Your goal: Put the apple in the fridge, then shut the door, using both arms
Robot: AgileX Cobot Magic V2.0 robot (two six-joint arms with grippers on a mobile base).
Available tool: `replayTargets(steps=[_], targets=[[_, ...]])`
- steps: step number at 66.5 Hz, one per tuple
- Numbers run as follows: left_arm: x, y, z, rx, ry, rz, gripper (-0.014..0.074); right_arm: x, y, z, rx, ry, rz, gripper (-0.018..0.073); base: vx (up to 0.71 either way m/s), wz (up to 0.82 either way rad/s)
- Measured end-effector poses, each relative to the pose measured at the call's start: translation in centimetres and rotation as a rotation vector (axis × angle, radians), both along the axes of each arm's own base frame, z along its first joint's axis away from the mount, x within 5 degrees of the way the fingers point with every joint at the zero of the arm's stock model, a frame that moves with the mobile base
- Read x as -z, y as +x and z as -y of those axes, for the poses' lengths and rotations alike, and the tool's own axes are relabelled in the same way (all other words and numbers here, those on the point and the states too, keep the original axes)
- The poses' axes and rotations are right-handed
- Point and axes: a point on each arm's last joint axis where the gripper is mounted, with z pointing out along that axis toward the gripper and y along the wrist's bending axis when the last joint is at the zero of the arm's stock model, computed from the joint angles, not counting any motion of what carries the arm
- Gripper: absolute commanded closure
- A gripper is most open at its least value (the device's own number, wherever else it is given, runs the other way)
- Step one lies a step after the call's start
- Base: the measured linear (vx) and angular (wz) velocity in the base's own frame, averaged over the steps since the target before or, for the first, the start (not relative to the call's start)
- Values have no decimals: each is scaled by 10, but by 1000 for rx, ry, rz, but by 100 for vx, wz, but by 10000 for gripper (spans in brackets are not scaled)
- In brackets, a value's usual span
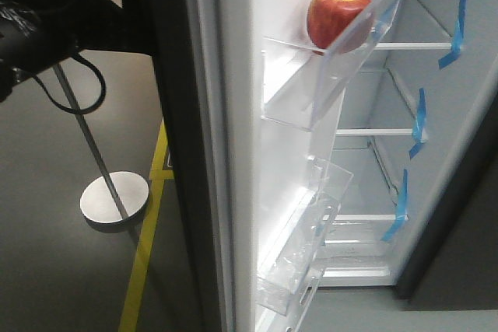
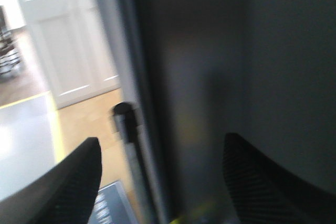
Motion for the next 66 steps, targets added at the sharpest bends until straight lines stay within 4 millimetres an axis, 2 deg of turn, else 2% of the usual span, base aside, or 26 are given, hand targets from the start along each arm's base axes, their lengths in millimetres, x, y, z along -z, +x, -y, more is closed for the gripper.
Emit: replayTargets(steps=[21, 40, 53, 66], targets=[[-2, -25, 61, 217, -66, 59, 92, 0, 0, 0, 0, 0, 0, 13, 0, 1], [-11, -45, 89, 343, -171, 121, 92, 0, 0, 0, 0, 0, 0, 13, 0, 0], [-16, -44, 104, 387, -243, 115, 92, 0, 0, 0, 0, 0, 0, 13, 0, 0], [-13, -40, 139, 463, -184, 104, 92, 0, 0, 0, 0, 0, 0, 13, 0, 0]])
